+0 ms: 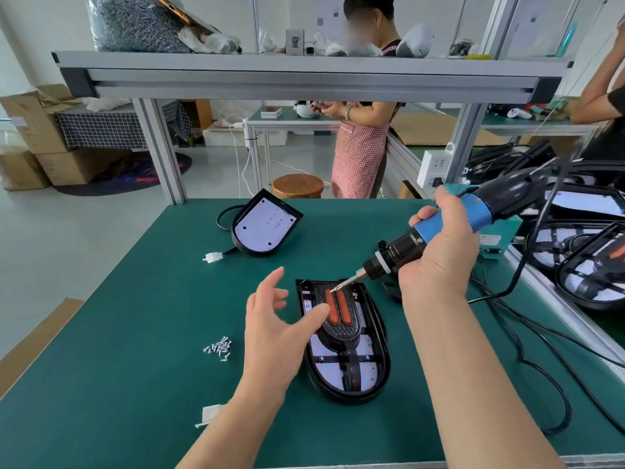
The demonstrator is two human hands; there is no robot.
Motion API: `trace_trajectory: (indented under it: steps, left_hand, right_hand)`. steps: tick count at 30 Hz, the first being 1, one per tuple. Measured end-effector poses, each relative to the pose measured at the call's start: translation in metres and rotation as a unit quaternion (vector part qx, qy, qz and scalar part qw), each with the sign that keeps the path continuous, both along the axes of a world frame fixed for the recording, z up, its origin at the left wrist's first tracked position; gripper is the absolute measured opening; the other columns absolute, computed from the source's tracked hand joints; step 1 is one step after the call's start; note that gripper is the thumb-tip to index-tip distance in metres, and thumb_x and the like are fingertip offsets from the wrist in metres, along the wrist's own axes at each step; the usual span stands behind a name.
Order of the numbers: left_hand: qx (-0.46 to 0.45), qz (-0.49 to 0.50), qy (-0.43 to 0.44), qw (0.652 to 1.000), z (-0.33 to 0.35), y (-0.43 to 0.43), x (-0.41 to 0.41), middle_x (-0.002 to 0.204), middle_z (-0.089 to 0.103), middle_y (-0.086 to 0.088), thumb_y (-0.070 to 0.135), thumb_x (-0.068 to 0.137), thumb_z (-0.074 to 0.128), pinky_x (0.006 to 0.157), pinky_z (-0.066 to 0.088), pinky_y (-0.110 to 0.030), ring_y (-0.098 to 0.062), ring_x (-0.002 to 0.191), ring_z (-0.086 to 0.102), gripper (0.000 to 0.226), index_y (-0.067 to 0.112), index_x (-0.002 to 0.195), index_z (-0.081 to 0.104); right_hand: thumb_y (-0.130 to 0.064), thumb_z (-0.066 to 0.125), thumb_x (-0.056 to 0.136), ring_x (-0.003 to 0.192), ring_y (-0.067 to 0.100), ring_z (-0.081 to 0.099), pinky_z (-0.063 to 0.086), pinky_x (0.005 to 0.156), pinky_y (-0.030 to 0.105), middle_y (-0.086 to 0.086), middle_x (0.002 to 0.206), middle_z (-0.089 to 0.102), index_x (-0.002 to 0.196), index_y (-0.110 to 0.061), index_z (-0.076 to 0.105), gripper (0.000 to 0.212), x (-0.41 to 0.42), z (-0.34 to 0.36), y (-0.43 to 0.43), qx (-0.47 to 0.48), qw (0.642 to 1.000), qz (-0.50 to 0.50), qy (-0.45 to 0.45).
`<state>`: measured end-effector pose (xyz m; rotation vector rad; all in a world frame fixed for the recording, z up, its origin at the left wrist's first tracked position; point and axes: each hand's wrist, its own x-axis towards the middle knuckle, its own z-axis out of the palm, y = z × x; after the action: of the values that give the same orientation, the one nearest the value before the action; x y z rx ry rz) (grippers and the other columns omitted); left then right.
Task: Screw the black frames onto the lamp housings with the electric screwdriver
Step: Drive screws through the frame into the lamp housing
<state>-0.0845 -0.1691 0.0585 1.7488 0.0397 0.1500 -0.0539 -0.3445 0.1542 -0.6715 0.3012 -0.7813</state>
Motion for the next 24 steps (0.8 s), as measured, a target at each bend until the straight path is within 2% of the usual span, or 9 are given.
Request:
trace_trajectory:
  steps: [3,5,7,8,10,12,16,24]
  left_hand:
    - [0.085,-0.043,0.102,0.990,-0.007,-0.003,0.017,0.136,0.041,0.003,0.045,0.070,0.087,0.102,0.043,-0.032,-0.014,0.125,0.045,0.099,0.026,0.149,0.031]
    - [0.126,-0.074,0.144,0.979,-0.008,-0.008,0.026,0.140,0.046,0.000,0.053,0.069,0.085,0.107,0.043,-0.039,-0.020,0.127,0.048,0.105,0.020,0.150,0.028]
    - [0.160,-0.083,0.155,0.971,-0.006,-0.011,0.033,0.125,0.060,0.006,0.058,0.070,0.082,0.097,0.049,-0.036,-0.017,0.115,0.057,0.089,0.019,0.139,0.040]
    - [0.172,-0.085,0.154,0.969,-0.005,-0.011,0.036,0.114,0.064,0.008,0.058,0.070,0.081,0.092,0.051,-0.036,-0.014,0.106,0.061,0.076,0.020,0.127,0.048]
    - [0.160,-0.091,0.158,0.970,-0.004,-0.012,0.040,0.101,0.067,0.008,0.058,0.066,0.082,0.088,0.055,-0.039,-0.013,0.096,0.064,0.061,0.022,0.107,0.054]
    - [0.120,-0.093,0.164,0.975,-0.005,-0.012,0.040,0.098,0.071,0.007,0.057,0.056,0.081,0.088,0.057,-0.042,-0.015,0.093,0.068,0.061,0.024,0.101,0.058]
    - [0.077,-0.093,0.165,0.979,-0.010,-0.013,0.042,0.095,0.075,0.008,0.058,0.044,0.078,0.088,0.058,-0.043,-0.016,0.091,0.072,0.066,0.027,0.100,0.061]
    - [0.051,-0.094,0.168,0.980,-0.016,-0.013,0.045,0.090,0.075,0.013,0.057,0.047,0.080,0.087,0.059,-0.044,-0.015,0.089,0.073,0.061,0.033,0.099,0.061]
  right_hand:
    - [-0.011,0.073,0.087,0.054,0.011,0.053,0.051,0.056,0.023,-0.002,0.061,0.056,0.098,-0.014,0.058,0.018,0.017,0.000,0.005,-0.033,0.999,0.002,-0.009]
    - [-0.009,0.072,0.087,0.051,0.010,0.053,0.051,0.055,0.023,-0.003,0.060,0.057,0.096,-0.011,0.058,0.017,0.029,-0.002,0.012,-0.061,0.998,0.006,-0.012]
    - [-0.007,0.072,0.087,0.050,0.009,0.053,0.050,0.054,0.024,-0.003,0.058,0.056,0.094,-0.012,0.056,0.018,0.039,-0.003,0.018,-0.087,0.996,0.013,-0.013]
    - [-0.006,0.072,0.086,0.049,0.010,0.052,0.049,0.053,0.024,-0.002,0.059,0.056,0.093,-0.012,0.054,0.020,0.044,-0.004,0.022,-0.098,0.995,0.018,-0.013]
    - [-0.004,0.072,0.086,0.049,0.012,0.052,0.047,0.051,0.024,0.004,0.063,0.055,0.092,-0.011,0.053,0.021,0.053,-0.006,0.028,-0.117,0.993,0.026,-0.012]
    - [-0.001,0.072,0.087,0.049,0.013,0.051,0.046,0.050,0.024,0.007,0.066,0.054,0.090,-0.009,0.053,0.020,0.061,-0.009,0.034,-0.142,0.989,0.034,-0.014]
    - [-0.004,0.073,0.085,0.048,0.013,0.051,0.046,0.049,0.024,0.011,0.068,0.052,0.082,-0.012,0.053,0.022,0.070,-0.015,0.042,-0.191,0.980,0.054,-0.010]
    - [-0.008,0.074,0.081,0.047,0.013,0.051,0.045,0.048,0.023,0.006,0.064,0.053,0.081,-0.016,0.054,0.022,0.075,-0.023,0.048,-0.194,0.978,0.068,-0.016]
